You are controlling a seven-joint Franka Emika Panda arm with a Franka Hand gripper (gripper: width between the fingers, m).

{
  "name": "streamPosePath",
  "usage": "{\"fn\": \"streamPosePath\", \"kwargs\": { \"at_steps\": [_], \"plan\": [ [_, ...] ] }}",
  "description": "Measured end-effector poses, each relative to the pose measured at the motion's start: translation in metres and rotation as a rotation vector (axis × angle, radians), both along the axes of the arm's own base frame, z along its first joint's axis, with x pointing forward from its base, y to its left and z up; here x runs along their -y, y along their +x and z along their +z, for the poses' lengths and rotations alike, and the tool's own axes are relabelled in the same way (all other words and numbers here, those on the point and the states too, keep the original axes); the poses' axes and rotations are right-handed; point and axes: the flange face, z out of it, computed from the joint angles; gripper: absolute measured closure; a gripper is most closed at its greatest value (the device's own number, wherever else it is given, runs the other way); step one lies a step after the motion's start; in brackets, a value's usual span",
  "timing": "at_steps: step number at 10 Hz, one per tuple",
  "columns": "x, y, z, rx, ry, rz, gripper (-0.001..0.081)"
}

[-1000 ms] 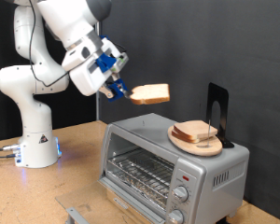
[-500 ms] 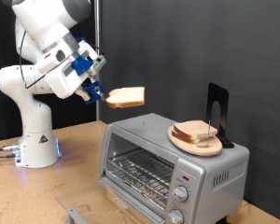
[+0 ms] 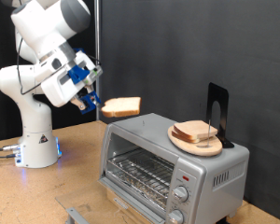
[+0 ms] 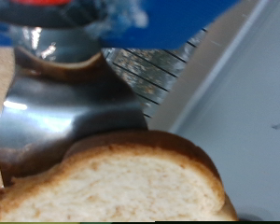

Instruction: Make a piece of toast with the oven

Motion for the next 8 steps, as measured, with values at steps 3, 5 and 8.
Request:
{"fn": "streamPosePath", "kwargs": {
  "at_steps": [3,5,8],
  "plan": [
    [0.012,0.003,-0.043,0.001,0.001,-0.040,0.0340],
    [0.021,0.006,-0.075,0.000,-0.015,-0.052,0.0340],
    [0.032,0.009,-0.120,-0.010,-0.043,-0.054,0.0340]
  ]
}}
